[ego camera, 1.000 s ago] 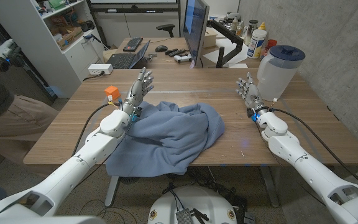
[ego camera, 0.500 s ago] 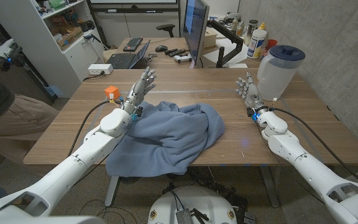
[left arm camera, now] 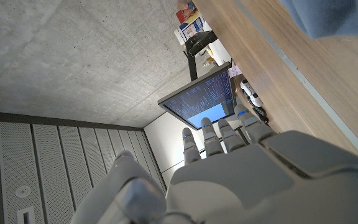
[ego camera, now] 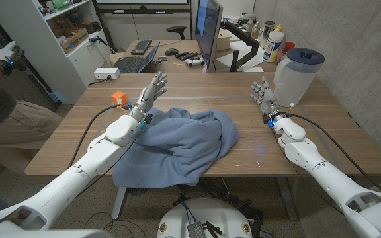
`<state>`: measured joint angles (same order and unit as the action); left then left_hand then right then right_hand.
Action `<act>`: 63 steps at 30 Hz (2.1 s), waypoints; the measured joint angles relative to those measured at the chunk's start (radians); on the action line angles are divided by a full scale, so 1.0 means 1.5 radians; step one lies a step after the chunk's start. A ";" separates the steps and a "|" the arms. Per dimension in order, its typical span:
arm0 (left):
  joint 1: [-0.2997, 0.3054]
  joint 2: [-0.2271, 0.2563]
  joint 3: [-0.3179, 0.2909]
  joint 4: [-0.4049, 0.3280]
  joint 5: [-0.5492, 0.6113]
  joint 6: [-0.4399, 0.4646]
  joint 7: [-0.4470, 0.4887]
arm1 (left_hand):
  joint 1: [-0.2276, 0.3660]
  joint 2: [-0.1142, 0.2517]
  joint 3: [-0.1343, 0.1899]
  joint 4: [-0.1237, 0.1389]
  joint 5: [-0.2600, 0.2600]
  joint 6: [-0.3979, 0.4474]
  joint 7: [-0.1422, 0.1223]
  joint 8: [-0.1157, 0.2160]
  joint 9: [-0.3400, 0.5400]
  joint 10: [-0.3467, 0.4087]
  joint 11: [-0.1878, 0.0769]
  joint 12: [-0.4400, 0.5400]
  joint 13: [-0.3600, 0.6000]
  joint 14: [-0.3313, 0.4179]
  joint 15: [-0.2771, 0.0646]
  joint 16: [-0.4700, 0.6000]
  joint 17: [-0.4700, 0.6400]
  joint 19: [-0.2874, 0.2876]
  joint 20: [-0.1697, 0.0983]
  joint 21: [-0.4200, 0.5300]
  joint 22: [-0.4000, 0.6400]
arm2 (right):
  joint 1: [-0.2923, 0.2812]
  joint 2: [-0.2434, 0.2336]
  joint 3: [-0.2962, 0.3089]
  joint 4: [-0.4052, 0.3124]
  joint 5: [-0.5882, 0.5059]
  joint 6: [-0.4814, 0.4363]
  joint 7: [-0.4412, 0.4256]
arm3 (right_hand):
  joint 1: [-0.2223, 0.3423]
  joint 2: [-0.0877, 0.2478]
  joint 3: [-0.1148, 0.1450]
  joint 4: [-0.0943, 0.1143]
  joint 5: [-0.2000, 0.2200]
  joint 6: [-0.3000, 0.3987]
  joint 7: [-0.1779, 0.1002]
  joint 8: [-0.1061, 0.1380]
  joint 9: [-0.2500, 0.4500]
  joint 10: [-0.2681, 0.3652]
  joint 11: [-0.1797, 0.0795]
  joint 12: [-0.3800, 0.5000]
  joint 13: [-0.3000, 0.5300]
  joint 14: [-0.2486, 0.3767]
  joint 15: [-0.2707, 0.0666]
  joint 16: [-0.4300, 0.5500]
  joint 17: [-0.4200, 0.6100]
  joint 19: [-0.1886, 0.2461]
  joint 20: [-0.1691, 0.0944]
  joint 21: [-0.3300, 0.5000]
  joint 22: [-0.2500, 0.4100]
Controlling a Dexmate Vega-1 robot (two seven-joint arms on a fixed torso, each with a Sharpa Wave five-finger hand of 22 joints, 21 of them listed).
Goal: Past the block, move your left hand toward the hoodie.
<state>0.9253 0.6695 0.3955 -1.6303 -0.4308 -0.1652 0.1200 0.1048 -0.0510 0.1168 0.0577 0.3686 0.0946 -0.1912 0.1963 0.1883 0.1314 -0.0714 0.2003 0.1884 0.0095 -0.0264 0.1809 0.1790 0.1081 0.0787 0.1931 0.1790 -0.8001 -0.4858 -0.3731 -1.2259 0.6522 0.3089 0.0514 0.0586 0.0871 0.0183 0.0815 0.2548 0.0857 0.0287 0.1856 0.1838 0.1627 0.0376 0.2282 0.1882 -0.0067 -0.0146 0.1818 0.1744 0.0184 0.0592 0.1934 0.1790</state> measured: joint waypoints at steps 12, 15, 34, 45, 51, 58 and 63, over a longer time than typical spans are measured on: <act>0.012 0.020 0.001 -0.035 0.037 0.026 0.023 | 0.000 0.000 -0.002 -0.002 0.000 0.002 -0.002 0.003 0.000 0.000 0.000 0.000 0.000 -0.003 -0.003 0.000 0.000 -0.004 0.004 0.000 0.000 | 0.005 0.002 -0.002 0.007 -0.003 0.000 -0.001 | 0.000 0.000 0.000 0.000 0.000 0.000 0.000 0.000 0.000 0.000 0.000 0.000 0.000 0.000 0.000 0.000 0.000 -0.002 0.002 0.000 0.000; 0.015 0.026 0.001 -0.044 0.048 0.032 0.028 | 0.000 0.000 -0.002 -0.002 0.000 0.003 -0.003 0.003 0.000 0.000 0.000 0.000 0.000 -0.003 -0.003 0.000 0.000 -0.003 0.003 0.000 0.000 | 0.006 0.003 -0.002 0.008 -0.005 0.001 -0.002 | 0.000 0.000 0.000 0.000 0.000 0.003 -0.003 0.000 0.000 0.000 0.000 0.000 0.000 0.000 0.000 0.000 0.000 -0.002 0.002 0.000 0.000; 0.025 0.047 0.003 -0.084 0.115 0.063 0.061 | 0.003 0.003 -0.002 -0.007 0.000 0.024 -0.007 0.008 0.000 0.005 -0.005 0.000 0.000 -0.009 -0.004 0.000 0.000 -0.012 -0.005 0.000 0.000 | -0.001 0.001 -0.002 -0.007 -0.011 0.006 -0.014 | 0.000 0.000 0.000 0.000 0.000 0.012 -0.012 0.000 -0.002 0.002 -0.014 0.000 0.000 0.000 -0.010 0.000 0.003 0.000 0.000 0.000 0.000; 0.028 0.055 0.010 -0.115 0.158 0.096 0.083 | 0.008 0.005 -0.002 -0.007 0.000 0.035 -0.004 0.008 0.000 -0.005 -0.012 0.000 0.000 -0.009 -0.004 0.000 0.000 -0.019 -0.005 0.000 0.000 | -0.009 -0.002 0.003 -0.018 -0.008 0.007 -0.018 | -0.002 0.002 -0.003 0.003 0.000 0.012 -0.012 0.000 -0.002 -0.004 -0.016 0.000 0.000 -0.004 -0.013 0.000 0.003 0.002 -0.004 0.000 0.000; 0.030 0.054 0.013 -0.125 0.185 0.102 0.102 | 0.010 0.003 -0.002 -0.013 0.000 0.051 -0.004 0.013 0.000 -0.007 -0.012 0.000 0.000 -0.008 -0.004 0.003 0.000 -0.016 -0.007 0.000 -0.002 | -0.011 -0.002 0.005 -0.019 -0.006 0.011 -0.018 | -0.004 0.004 -0.003 0.003 0.000 0.012 -0.022 0.000 -0.002 -0.009 -0.020 0.000 0.000 -0.010 -0.014 0.000 0.003 0.002 -0.006 0.000 0.000; 0.032 0.050 0.018 -0.137 0.217 0.112 0.121 | 0.010 0.003 -0.002 -0.013 0.000 0.055 0.000 0.013 0.000 0.000 -0.012 0.000 0.000 -0.006 -0.007 0.003 0.000 -0.013 -0.011 0.000 -0.002 | -0.013 -0.002 0.007 -0.021 -0.003 0.012 -0.018 | -0.008 0.001 -0.006 0.006 0.000 0.010 -0.024 0.000 -0.002 -0.012 -0.017 0.000 0.000 -0.015 -0.012 0.000 0.003 0.001 -0.006 0.000 0.000; 0.033 0.047 0.020 -0.142 0.234 0.114 0.130 | 0.010 0.003 -0.004 -0.015 0.000 0.059 -0.004 0.013 0.000 0.004 -0.008 0.000 0.000 -0.006 -0.007 0.003 0.000 -0.010 -0.008 0.000 -0.002 | -0.015 -0.002 0.007 -0.023 -0.003 0.012 -0.018 | -0.008 0.001 -0.006 0.006 0.000 0.010 -0.024 0.000 -0.002 -0.012 -0.017 -0.005 0.000 -0.015 -0.012 0.000 0.003 0.001 -0.006 0.000 0.000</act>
<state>0.9752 0.7407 0.4250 -1.8426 -0.0791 0.0065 0.3149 0.1193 -0.0470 0.1113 0.0355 0.3686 0.1826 -0.1966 0.2157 0.1883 0.1370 -0.0841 0.2003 0.1883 0.0005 -0.0362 0.1858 0.1789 0.0928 0.0662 0.1931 0.1767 -0.8225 -0.4890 -0.3619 -1.2606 0.6476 0.3266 0.0250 0.0466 0.0884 0.0097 0.0900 0.2548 0.1001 -0.0074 0.1856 0.1815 0.1442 0.0126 0.2205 0.1881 -0.0289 -0.0324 0.1817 0.1792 0.0202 0.0501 0.1933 0.1790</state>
